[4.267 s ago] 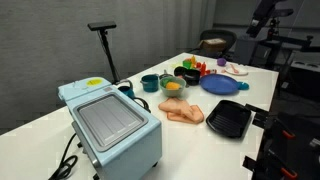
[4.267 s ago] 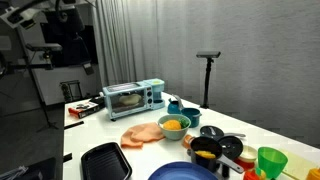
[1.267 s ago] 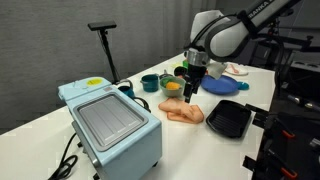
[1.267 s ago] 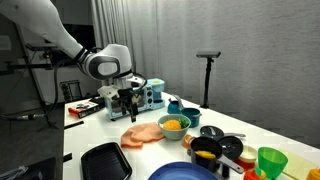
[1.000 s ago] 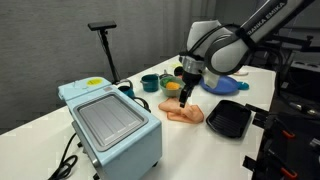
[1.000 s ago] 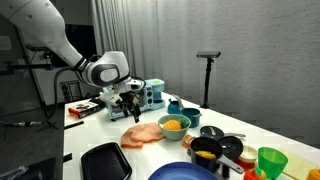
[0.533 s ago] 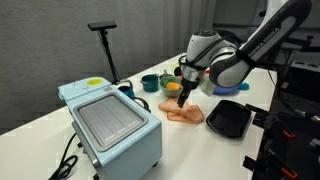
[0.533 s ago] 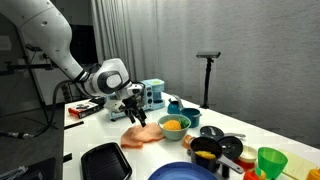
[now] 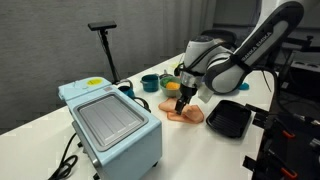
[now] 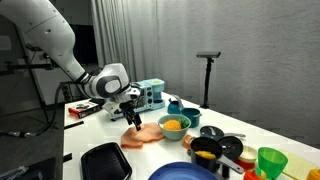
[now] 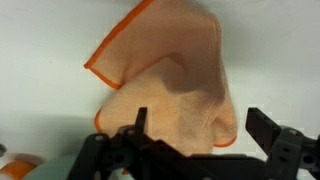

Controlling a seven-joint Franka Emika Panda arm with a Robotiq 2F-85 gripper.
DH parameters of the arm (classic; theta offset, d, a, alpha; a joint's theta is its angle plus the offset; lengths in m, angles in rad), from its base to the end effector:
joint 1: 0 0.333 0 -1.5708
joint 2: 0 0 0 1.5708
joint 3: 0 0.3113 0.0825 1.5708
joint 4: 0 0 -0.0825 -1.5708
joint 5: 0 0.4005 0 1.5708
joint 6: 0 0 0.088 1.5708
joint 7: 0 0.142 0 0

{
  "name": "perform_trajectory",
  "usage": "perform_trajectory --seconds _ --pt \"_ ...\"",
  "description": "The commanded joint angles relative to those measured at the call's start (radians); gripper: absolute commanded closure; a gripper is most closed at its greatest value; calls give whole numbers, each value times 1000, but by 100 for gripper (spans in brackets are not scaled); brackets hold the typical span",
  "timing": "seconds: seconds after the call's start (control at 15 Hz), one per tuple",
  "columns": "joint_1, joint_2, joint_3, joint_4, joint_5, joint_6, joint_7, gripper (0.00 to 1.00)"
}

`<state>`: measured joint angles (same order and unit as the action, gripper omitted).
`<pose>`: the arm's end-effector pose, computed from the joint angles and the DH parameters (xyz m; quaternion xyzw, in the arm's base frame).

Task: Use the orange cloth to wipe the blue plate

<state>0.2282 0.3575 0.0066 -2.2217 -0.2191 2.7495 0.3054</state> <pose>0.5625 0.1407 0.1756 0.9933 0.0618 0.0947 0.0247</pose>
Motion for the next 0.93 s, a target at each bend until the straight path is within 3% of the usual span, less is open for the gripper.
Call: perform_trajectory --seconds 0.0,0.4,0.47,0.53,0.87 --pt "30 43 -27 48 3 14 54 0" --pt "73 98 -80 79 -51 14 88 0" --pt "74 106 -79 84 -46 15 83 25" --pt "73 109 -74 90 -36 11 77 26" --pt "55 106 -74 121 -13 -17 63 66"
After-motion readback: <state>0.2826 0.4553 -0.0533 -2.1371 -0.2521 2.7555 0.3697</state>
